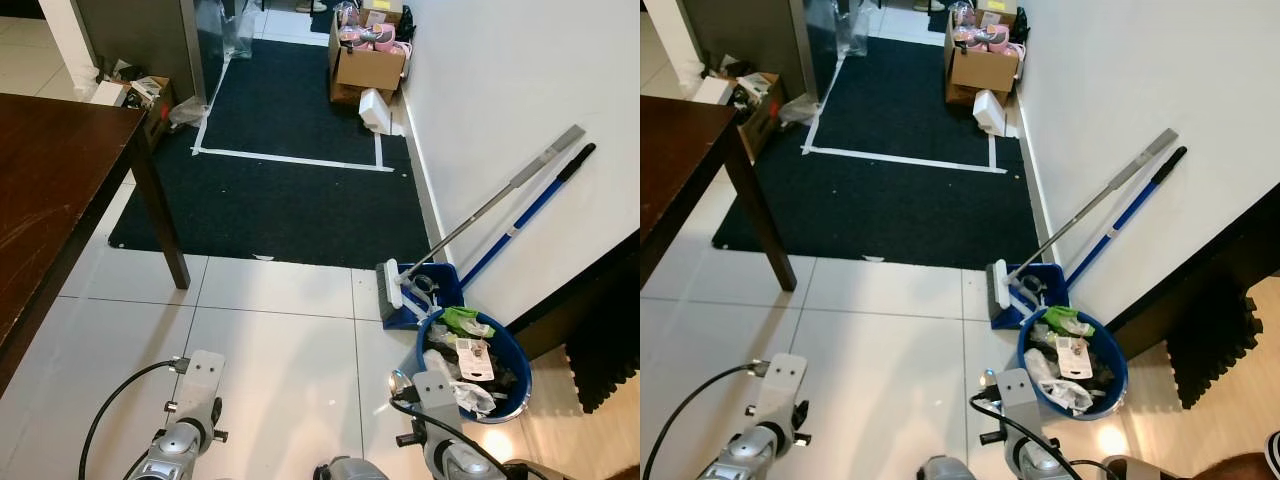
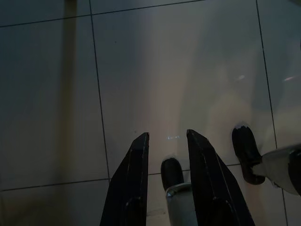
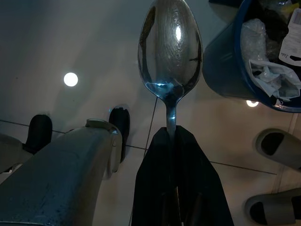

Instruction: Setting the table

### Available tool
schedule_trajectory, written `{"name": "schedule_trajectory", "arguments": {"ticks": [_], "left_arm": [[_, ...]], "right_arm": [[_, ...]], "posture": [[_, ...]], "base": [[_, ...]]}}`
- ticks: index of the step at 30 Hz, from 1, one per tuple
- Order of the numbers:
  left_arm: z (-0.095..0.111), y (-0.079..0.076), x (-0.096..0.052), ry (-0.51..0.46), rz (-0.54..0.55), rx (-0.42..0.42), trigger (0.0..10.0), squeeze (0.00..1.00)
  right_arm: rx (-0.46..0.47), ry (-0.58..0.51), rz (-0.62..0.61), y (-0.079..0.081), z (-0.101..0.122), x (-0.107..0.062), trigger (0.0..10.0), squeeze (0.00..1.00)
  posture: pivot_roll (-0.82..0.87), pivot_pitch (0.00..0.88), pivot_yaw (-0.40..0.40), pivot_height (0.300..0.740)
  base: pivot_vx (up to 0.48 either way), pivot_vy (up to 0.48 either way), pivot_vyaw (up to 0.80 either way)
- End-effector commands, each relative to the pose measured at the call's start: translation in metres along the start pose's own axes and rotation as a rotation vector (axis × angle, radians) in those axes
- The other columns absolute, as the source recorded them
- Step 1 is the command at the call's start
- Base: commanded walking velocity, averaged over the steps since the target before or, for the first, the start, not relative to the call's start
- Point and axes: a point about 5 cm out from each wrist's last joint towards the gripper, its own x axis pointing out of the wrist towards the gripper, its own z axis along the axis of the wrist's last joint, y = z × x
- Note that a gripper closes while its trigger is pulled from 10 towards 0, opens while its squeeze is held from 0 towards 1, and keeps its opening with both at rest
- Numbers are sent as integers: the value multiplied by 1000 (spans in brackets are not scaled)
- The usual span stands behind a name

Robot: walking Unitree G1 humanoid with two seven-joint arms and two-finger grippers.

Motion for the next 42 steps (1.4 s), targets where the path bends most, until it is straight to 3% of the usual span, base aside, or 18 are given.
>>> {"name": "schedule_trajectory", "arguments": {"ticks": [1,15,20,22,25,30,36,42], "left_arm": [[-7,-2,-1,29,-13,10,10000,0],[-7,-3,-1,27,-15,9,10000,0],[-8,-3,-2,29,-4,4,10000,0],[-7,-1,-2,9,23,-4,10000,0],[-5,1,-2,-8,45,-24,10000,0],[-6,10,-3,-4,94,-100,10000,0],[-7,14,-3,-5,112,-110,10000,0],[-1,15,-3,-55,122,-87,10000,0]], "right_arm": [[11,30,-13,-4,-7,-2,10000,0],[29,39,-13,-1,-9,-2,10000,0],[80,45,-24,-1,-10,-2,10000,0],[163,9,-21,-5,-6,-2,10000,0],[202,-11,-6,-7,-4,-2,10000,0],[130,-51,-28,-9,4,-1,10000,0],[50,-78,-8,-3,12,0,10000,0],[81,-145,-46,-8,30,3,10000,0]], "posture": [[54,13,-49,740],[49,20,-45,740],[48,29,-49,740],[47,30,-50,740],[45,36,-50,740],[51,39,-66,740],[52,50,-48,740],[50,52,-53,740]], "base": [[0,0,0],[0,0,0],[0,0,0],[0,0,0],[0,0,0],[0,0,0],[0,0,0],[0,0,0]]}}
